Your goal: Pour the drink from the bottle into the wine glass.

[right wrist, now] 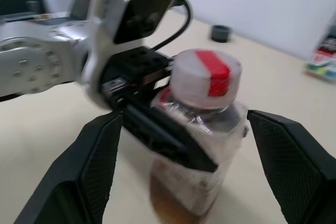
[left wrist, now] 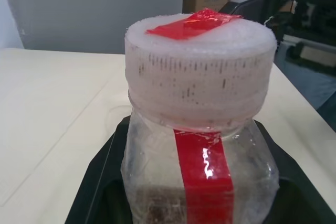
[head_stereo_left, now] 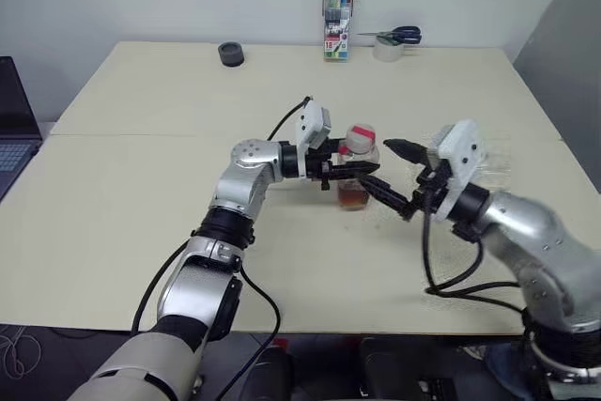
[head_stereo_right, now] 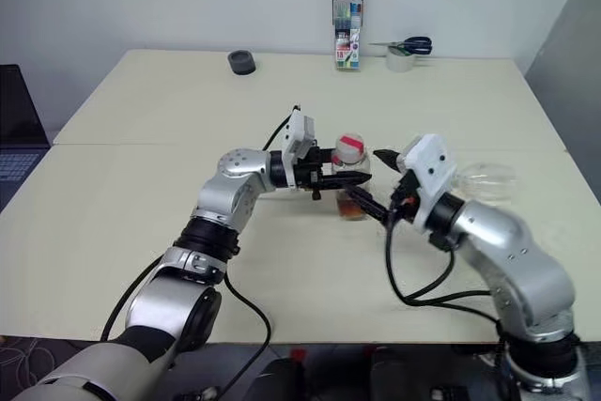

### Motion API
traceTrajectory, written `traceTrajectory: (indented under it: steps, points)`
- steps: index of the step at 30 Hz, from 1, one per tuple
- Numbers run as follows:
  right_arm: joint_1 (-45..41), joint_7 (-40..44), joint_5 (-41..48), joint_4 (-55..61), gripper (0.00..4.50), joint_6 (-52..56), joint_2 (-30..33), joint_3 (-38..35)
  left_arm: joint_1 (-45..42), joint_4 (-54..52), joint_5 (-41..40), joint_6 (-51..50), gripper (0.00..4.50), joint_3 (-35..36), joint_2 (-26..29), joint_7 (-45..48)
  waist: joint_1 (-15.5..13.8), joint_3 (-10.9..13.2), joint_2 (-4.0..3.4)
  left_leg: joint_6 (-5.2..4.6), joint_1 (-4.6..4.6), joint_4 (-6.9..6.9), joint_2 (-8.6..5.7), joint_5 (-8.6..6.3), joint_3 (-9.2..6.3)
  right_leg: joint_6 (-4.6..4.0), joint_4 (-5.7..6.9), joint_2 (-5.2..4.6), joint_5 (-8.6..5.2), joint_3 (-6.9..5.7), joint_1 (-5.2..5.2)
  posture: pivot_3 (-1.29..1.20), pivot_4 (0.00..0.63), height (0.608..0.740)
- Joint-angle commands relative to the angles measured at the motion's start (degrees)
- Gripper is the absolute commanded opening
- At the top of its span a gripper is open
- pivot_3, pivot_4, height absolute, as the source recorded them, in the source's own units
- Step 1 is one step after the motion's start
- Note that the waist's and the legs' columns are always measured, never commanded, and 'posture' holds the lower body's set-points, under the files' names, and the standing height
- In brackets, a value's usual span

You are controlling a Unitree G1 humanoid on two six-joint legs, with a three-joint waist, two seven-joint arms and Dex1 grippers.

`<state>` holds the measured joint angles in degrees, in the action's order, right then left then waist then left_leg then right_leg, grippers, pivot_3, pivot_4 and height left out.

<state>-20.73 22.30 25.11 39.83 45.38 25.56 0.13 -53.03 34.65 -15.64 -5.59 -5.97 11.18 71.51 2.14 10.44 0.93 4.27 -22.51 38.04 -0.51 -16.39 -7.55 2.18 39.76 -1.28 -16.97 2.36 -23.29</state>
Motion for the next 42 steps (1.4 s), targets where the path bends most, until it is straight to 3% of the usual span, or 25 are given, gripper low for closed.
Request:
traceTrajectory:
  steps: [1, 10, 16, 18, 26, 29, 31, 35, 42]
  points:
    - [-0.8, -7.54, -4.88, 2.15, 4.0, -2.21, -4.38, 2.55, -2.34, -0.12, -0.38, 2.15, 1.95, 0.54, -0.35, 0.61, 0.02, 0.0, 0.0, 0.0, 0.04, 0.0, 0.03, 0.0, -0.02, 0.0, 0.07, 0.04, 0.0, -0.01, 0.0, 0.0, 0.15, 0.74]
    - [-4.13, -12.25, -9.15, -2.88, 4.0, -4.98, -12.17, 5.06, -1.71, -0.03, 0.3, 3.89, 1.95, -0.13, -0.2, 1.28, 0.47, -0.01, -0.01, 0.01, 0.08, -0.02, 0.05, 0.01, -0.02, -0.01, 0.13, 0.09, 0.0, 0.0, 0.0, 0.0, 0.15, 0.74]
    - [-4.82, -11.45, -9.84, -4.63, 4.0, -5.5, -12.34, 5.38, -1.6, 0.03, 0.64, 4.37, 1.95, -0.22, 0.14, 1.53, 0.62, -0.01, -0.02, 0.0, 0.08, -0.02, 0.03, 0.01, -0.02, -0.01, 0.14, 0.07, 0.0, 0.0, 0.0, 0.0, 0.15, 0.74]
    - [-4.93, -11.23, -9.88, -4.88, 3.62, -5.77, -12.48, 5.36, -1.56, -0.03, 0.76, 4.51, 1.95, -0.23, 0.16, 1.59, 0.73, -0.01, -0.02, 0.0, 0.08, -0.02, 0.03, 0.01, -0.02, -0.02, 0.14, 0.07, 0.0, 0.0, 0.0, 0.0, 0.15, 0.74]
    - [-5.0, -9.23, -9.4, -5.05, 3.58, -7.1, -12.43, 5.37, -1.35, -0.02, 0.96, 4.84, 1.95, -0.35, 0.4, 2.03, 0.81, -0.01, -0.02, -0.01, 0.08, -0.02, 0.03, 0.01, -0.03, -0.02, 0.15, 0.07, 0.0, -0.01, 0.0, 0.0, 0.15, 0.74]
    - [-6.28, -1.87, -6.3, -6.95, 3.58, -7.94, -8.98, 4.33, -1.27, -0.21, 1.04, 4.76, 1.95, -0.49, 0.43, 2.17, 0.83, -0.01, -0.02, -0.01, 0.08, -0.01, 0.03, 0.01, -0.02, -0.01, 0.15, 0.07, 0.0, -0.01, 0.0, 0.0, 0.15, 0.74]
    - [-8.36, 3.31, -5.6, -10.54, 3.18, -9.49, -5.27, 3.57, -1.12, -0.55, 1.05, 4.67, 1.94, -0.52, 0.51, 2.2, 0.86, -0.01, -0.02, -0.03, 0.08, 0.0, 0.01, -0.01, 0.0, -0.01, 0.15, 0.07, 0.0, 0.01, 0.0, 0.0, 0.15, 0.74]
    - [-10.92, 6.71, -2.94, -13.74, 1.93, -9.62, -3.24, 2.12, -0.66, -1.49, 0.95, 4.43, 1.94, -0.41, 0.81, 1.69, 0.96, -0.01, -0.02, -0.21, 0.1, -0.01, 0.04, -0.1, -0.03, -0.02, 0.15, 0.09, 0.0, -0.02, 0.01, 0.0, 0.15, 0.74]
    - [-6.16, -0.79, -4.62, -9.75, 1.9, -9.89, -10.04, 4.51, 1.3, -4.61, 0.63, 3.04, 1.92, -0.17, 1.85, 0.53, 1.13, -0.01, -0.02, -0.02, 0.09, -0.03, 0.04, 0.01, -0.05, -0.02, 0.17, 0.05, 0.0, -0.01, 0.01, 0.0, 0.15, 0.74]
